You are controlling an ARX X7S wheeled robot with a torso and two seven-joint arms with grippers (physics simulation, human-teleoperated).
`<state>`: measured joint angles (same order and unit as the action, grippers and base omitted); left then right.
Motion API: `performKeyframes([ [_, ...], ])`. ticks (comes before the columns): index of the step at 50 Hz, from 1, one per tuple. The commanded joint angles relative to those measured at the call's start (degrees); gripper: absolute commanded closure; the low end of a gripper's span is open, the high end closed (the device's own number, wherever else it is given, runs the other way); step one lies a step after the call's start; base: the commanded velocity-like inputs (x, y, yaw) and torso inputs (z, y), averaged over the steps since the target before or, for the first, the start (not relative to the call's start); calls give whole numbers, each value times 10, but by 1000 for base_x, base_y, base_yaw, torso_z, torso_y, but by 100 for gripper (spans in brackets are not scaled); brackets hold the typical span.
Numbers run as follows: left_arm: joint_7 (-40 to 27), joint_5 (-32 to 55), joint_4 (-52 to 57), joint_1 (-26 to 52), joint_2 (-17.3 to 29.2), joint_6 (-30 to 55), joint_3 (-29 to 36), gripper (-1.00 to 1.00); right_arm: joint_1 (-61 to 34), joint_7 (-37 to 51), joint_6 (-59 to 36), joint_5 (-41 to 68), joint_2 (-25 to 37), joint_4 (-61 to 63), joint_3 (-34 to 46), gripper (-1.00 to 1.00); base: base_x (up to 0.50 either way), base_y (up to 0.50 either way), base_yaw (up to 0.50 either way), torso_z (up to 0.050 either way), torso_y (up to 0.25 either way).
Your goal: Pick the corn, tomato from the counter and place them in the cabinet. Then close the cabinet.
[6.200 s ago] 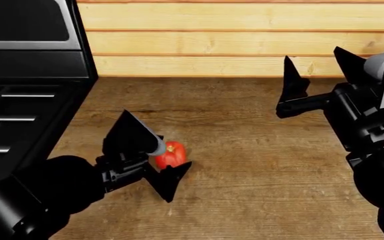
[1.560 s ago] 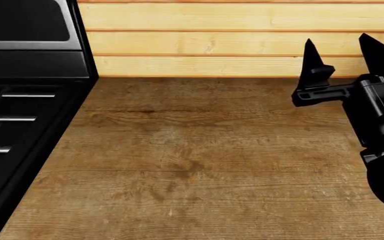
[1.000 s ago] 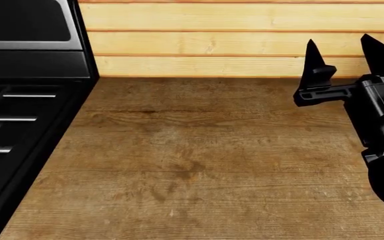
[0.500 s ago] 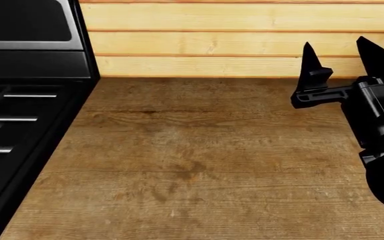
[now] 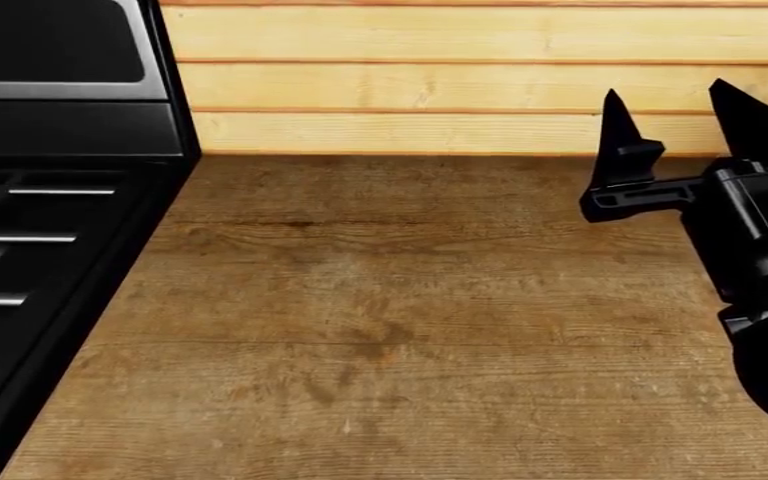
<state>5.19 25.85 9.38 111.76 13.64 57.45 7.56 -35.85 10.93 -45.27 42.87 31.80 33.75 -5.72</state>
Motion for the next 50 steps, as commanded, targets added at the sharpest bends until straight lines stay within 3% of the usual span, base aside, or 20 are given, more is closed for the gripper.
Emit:
performKeyframes([
  [1, -24, 76, 202, -67, 16, 107, -40, -100, 33, 5, -5, 8, 13, 5, 8, -100, 0, 0, 0, 0, 0],
  [10, -21, 161, 304, -144, 35, 214, -88, -100, 27, 11, -12, 15, 17, 11, 5, -100, 0, 0, 0, 0, -4],
  [20, -25, 218, 309, -209, 82, 321, -65, -100, 23, 15, -18, 21, 19, 15, 5, -100, 0, 0, 0, 0, -3],
  [21, -47, 262, 298, -214, 96, 325, -63, -100, 23, 15, -18, 22, 19, 15, 4, -100, 0, 0, 0, 0, 0],
  [26, -93, 378, 291, -251, 151, 320, -33, -100, 24, 17, -19, 25, 21, 17, 0, -100, 0, 0, 0, 0, -2],
  [34, -8, 395, 332, -321, 201, 256, 18, -100, 22, 17, -17, 23, 21, 13, 5, -100, 0, 0, 0, 0, 0],
  [44, -20, 379, 271, -408, 194, 224, 15, -100, 27, 16, -13, 26, 23, 15, 0, -100, 0, 0, 0, 0, 0],
  [50, -15, 313, 236, -462, 196, 157, 29, -100, 25, 17, -11, 26, 23, 18, -1, -100, 0, 0, 0, 0, 0],
])
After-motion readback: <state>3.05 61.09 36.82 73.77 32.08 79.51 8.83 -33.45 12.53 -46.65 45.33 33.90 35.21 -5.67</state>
